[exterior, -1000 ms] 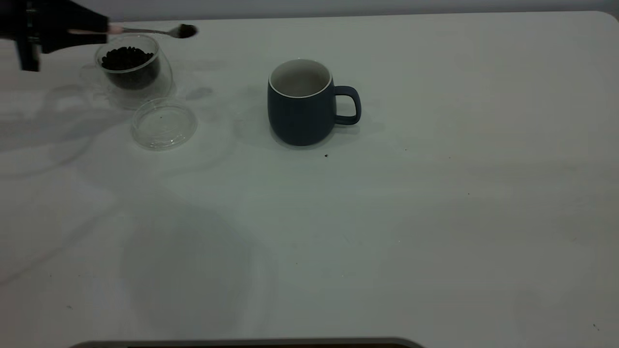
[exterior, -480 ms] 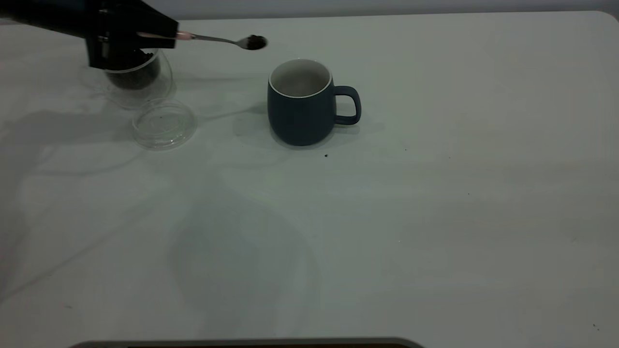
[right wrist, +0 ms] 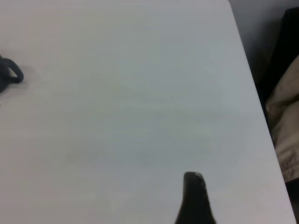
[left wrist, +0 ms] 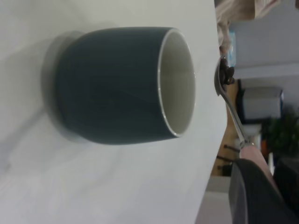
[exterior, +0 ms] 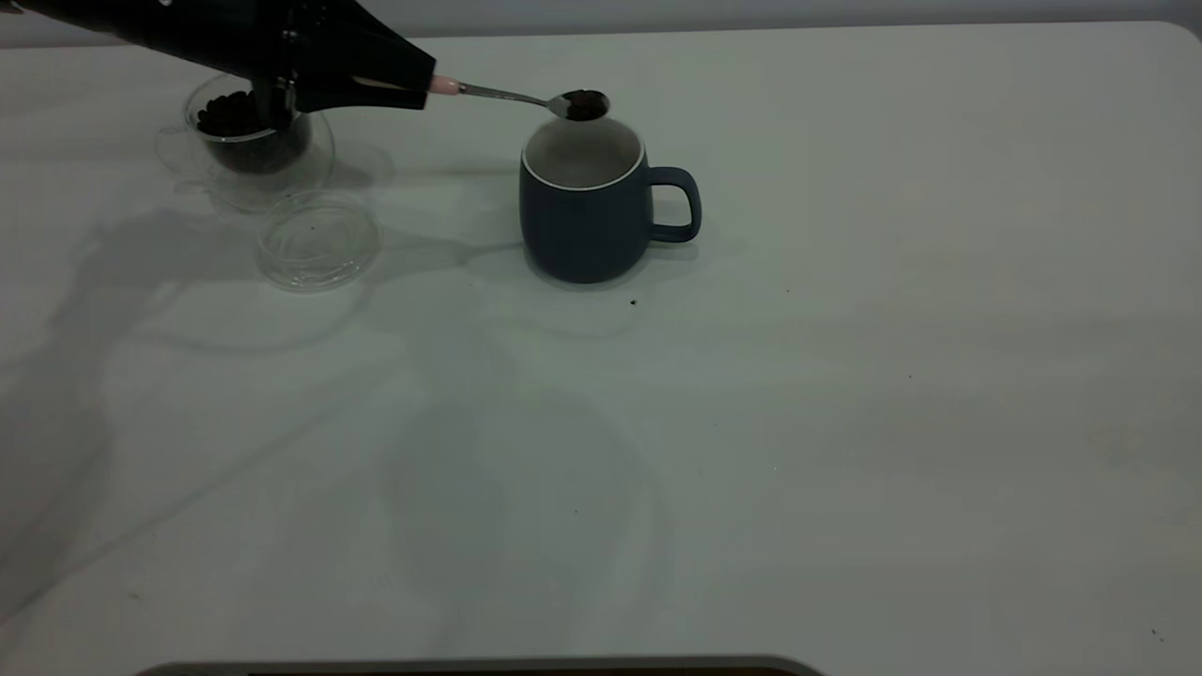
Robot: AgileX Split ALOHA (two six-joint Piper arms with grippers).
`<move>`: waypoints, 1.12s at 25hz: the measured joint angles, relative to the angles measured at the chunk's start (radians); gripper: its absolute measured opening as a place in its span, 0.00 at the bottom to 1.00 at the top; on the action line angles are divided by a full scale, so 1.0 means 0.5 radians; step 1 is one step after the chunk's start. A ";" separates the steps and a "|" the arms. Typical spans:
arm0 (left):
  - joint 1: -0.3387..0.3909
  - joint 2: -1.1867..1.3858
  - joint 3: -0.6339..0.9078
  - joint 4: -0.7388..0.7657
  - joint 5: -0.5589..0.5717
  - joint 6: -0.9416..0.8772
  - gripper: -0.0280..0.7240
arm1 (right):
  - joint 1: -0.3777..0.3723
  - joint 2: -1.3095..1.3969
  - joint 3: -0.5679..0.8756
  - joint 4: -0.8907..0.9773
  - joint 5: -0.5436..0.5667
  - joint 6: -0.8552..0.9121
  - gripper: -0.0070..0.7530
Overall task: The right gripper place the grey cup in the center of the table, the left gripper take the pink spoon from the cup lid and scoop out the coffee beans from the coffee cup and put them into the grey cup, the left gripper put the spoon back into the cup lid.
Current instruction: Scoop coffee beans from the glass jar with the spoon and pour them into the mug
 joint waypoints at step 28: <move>-0.025 0.000 0.000 -0.017 -0.276 1.034 0.20 | 0.000 0.000 0.000 0.000 0.000 0.000 0.79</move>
